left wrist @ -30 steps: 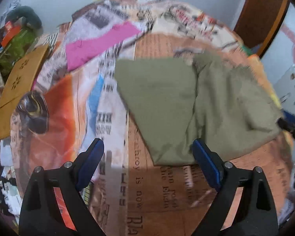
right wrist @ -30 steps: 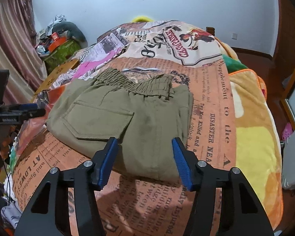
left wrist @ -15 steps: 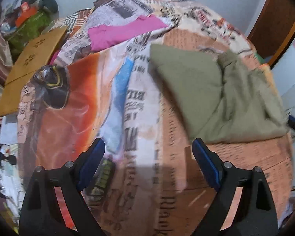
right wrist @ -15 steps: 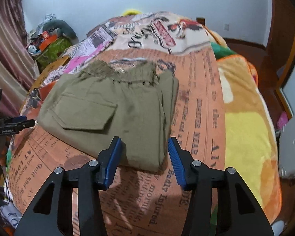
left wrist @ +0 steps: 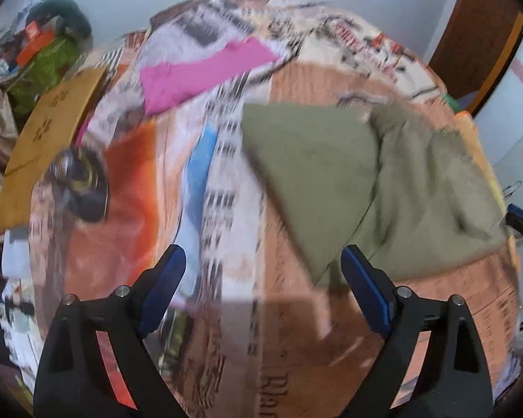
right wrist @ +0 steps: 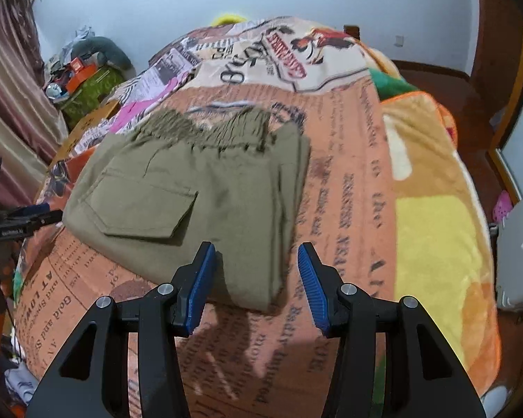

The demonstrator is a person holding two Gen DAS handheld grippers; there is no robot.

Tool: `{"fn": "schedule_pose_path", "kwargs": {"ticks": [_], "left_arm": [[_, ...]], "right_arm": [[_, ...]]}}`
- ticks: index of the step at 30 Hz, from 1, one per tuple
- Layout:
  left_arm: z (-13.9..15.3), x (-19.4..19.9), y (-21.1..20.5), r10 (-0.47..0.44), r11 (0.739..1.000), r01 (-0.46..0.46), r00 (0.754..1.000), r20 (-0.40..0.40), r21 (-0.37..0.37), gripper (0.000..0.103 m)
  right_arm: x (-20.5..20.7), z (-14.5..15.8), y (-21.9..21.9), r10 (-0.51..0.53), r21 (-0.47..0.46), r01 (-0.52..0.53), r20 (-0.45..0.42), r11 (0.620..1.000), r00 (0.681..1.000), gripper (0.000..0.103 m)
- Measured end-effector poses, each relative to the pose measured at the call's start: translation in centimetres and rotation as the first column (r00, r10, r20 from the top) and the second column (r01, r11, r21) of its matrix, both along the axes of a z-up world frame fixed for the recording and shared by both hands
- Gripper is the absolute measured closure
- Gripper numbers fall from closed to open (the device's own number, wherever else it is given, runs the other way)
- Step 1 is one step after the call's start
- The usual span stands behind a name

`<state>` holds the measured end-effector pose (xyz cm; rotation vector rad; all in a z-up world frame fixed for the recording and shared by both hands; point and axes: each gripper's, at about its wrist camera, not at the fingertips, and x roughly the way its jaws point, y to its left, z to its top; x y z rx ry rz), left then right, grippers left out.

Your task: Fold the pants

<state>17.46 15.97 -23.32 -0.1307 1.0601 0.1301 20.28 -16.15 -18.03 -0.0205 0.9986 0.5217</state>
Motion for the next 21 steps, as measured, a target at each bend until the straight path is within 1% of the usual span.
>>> {"fn": "schedule_pose_path", "kwargs": {"ticks": [2,4,8,10,12,14,18,19,20,21], "left_arm": [[1.6,1.5,-0.8,-0.028,1.000,0.027,0.999,0.042,0.013,0.011],[2.6,3.2,-2.0,-0.060,0.998,0.059,0.996,0.067,0.025,0.011],[3.1,6.7,-4.7,-0.137,0.991,0.137,0.986,0.090,0.006,0.011],[2.8,8.8,-6.3,-0.177,0.984,0.177,0.981,0.082,0.015,0.012],[2.3,10.4,-7.7,-0.207,0.978,0.206,0.976,0.070,0.024,0.020],[1.6,11.9,-8.7,-0.239,0.971,0.239,0.970,0.052,0.002,0.032],[-0.4,14.4,-10.0,-0.271,0.961,0.271,0.962,-0.001,-0.053,0.036],[-0.9,14.6,-10.1,-0.275,0.960,0.274,0.961,-0.009,-0.058,0.036],[-1.4,14.8,-10.2,-0.277,0.959,0.275,0.961,-0.018,-0.061,0.036],[-1.9,15.0,-10.3,-0.279,0.958,0.277,0.960,-0.025,-0.070,0.036]], "right_arm": [[0.8,0.8,0.1,0.005,0.016,-0.005,0.020,1.000,1.000,0.058],[1.9,1.4,0.5,0.011,0.030,-0.012,0.040,0.999,0.999,0.058],[3.8,1.9,2.1,0.048,0.034,-0.051,0.072,0.998,0.996,0.058],[5.1,1.4,3.0,0.065,0.026,-0.066,0.070,0.997,0.995,0.058],[6.3,0.9,3.5,0.072,0.033,-0.074,0.061,0.997,0.996,0.058],[7.6,0.1,3.8,0.069,0.040,-0.070,0.033,0.997,0.997,0.058],[9.4,-1.6,4.6,0.096,0.048,-0.095,-0.020,0.994,0.995,0.058],[9.6,-2.1,4.9,0.110,0.053,-0.108,-0.034,0.993,0.993,0.064],[9.6,-2.4,5.0,0.116,0.052,-0.114,-0.038,0.992,0.993,0.066],[9.6,-2.6,5.1,0.117,0.048,-0.115,-0.027,0.992,0.993,0.066]]}}
